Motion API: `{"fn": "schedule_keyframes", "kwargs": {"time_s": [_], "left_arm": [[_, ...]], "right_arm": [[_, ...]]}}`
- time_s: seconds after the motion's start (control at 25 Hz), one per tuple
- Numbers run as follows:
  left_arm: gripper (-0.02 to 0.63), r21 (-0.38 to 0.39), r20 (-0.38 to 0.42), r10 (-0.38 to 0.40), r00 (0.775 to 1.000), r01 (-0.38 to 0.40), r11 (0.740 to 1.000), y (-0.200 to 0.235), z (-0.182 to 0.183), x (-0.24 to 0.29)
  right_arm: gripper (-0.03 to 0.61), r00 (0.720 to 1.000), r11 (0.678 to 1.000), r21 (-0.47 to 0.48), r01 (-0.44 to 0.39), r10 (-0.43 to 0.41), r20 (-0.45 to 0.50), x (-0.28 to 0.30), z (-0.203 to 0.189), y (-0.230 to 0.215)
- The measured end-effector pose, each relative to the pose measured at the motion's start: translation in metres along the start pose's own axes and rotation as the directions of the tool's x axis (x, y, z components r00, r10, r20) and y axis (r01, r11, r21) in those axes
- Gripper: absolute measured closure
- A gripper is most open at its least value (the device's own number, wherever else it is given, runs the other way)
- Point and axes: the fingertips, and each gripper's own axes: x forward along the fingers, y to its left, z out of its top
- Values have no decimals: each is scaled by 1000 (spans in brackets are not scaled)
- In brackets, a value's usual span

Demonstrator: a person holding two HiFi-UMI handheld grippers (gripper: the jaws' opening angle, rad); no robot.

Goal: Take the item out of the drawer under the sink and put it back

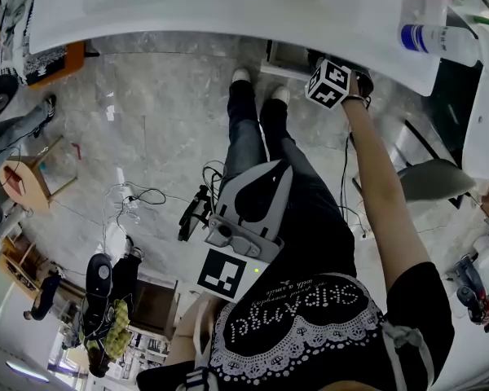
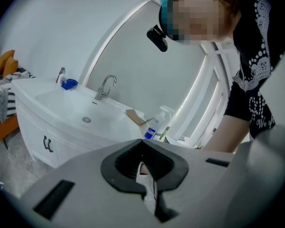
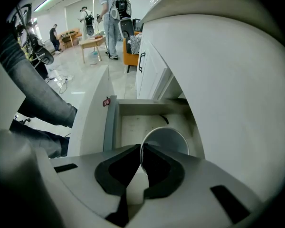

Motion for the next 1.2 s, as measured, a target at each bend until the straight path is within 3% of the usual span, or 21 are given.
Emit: {"fn": "schedule_keyframes", "kwargs": {"time_s": [0.24, 0.48, 0.72, 0.92, 1.12, 1.2], "left_arm": [[611, -4, 0, -2, 1000, 2, 1000, 0, -2, -1], [611, -9, 6, -3, 1000, 3, 1000, 1, 0, -2], [611, -12, 15, -4, 1000, 5, 1000, 1, 2, -1], [611, -10, 21, -10, 1000, 10, 1000, 0, 3, -2], [611, 0, 31, -15, 999, 15, 1000, -2, 4, -2], [611, 6, 35, -19, 999, 19, 1000, -3, 5, -2]], "right_arm": [[549, 997, 999, 31, -43, 45, -62, 8, -7, 1], [546, 998, 997, 39, -62, 61, 12, 0, 0, 3], [483, 997, 995, 74, -67, 63, 47, -12, 4, -1], [483, 998, 996, 83, -27, 22, 64, -21, 7, 0], [487, 990, 988, 155, 9, -30, 135, -35, 13, 0], [529, 984, 983, 182, 27, -58, 168, -43, 16, -2]]}}
